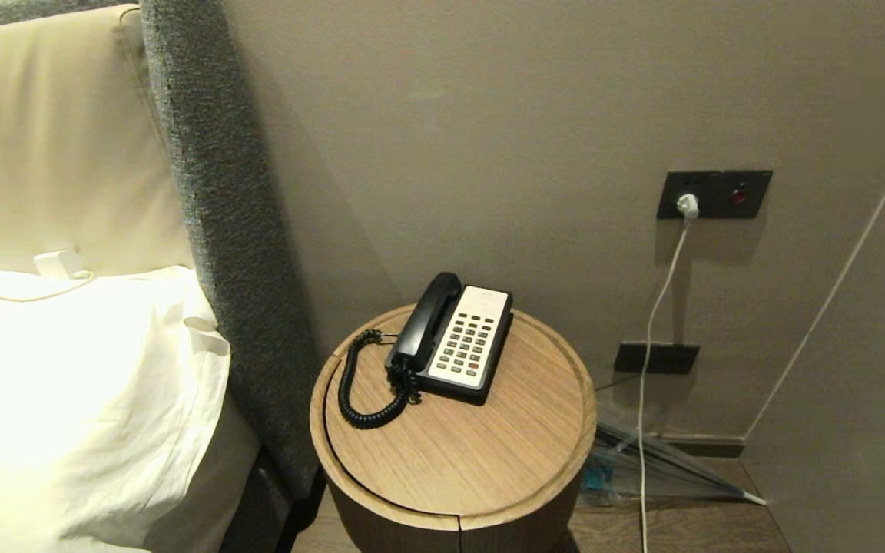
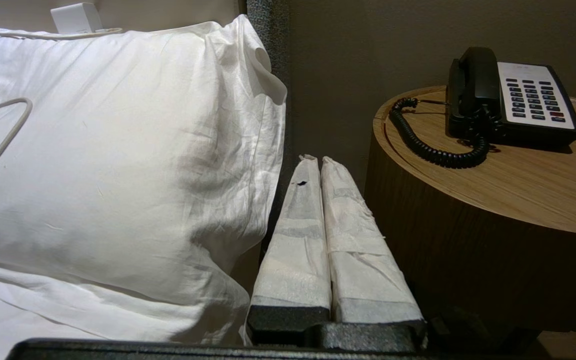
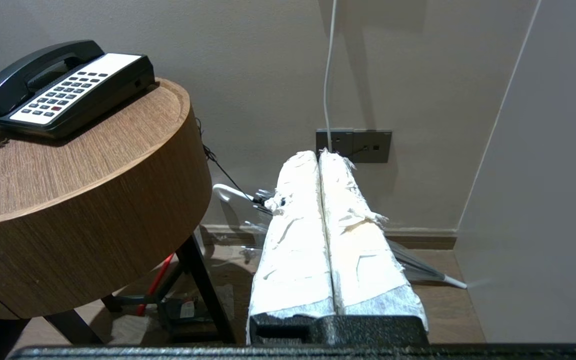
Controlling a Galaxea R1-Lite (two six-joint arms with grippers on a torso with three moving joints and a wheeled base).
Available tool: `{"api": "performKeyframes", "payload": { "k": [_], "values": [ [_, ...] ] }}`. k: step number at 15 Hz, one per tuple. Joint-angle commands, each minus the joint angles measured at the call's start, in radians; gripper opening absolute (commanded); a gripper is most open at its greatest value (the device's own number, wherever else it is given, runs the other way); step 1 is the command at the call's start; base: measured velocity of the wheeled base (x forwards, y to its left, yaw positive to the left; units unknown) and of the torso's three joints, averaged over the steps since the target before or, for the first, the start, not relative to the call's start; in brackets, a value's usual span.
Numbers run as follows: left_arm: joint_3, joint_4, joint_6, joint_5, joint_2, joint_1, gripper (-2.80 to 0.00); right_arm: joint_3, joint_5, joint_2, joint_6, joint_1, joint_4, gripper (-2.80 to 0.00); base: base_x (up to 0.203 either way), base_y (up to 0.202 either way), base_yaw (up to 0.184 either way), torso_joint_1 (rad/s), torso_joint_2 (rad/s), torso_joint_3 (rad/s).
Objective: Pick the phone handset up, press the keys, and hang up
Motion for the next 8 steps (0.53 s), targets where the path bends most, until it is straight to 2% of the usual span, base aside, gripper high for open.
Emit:
{"api": "performKeyframes", "payload": {
  "k": [1, 8],
  "values": [
    [0.040, -0.001, 0.000, 0.000, 0.001, 0.000, -2.80, 0.021, 0.000, 0.000, 0.000, 0.000, 0.000, -2.80, 0.000, 0.000, 0.000, 0.000, 0.00, 0.000],
    [0.040, -0.001, 0.000, 0.000, 0.001, 0.000, -2.80, 0.021, 0.000, 0.000, 0.002, -0.001, -0.001, -2.80, 0.000, 0.000, 0.000, 0.000, 0.00, 0.000]
  ]
}}
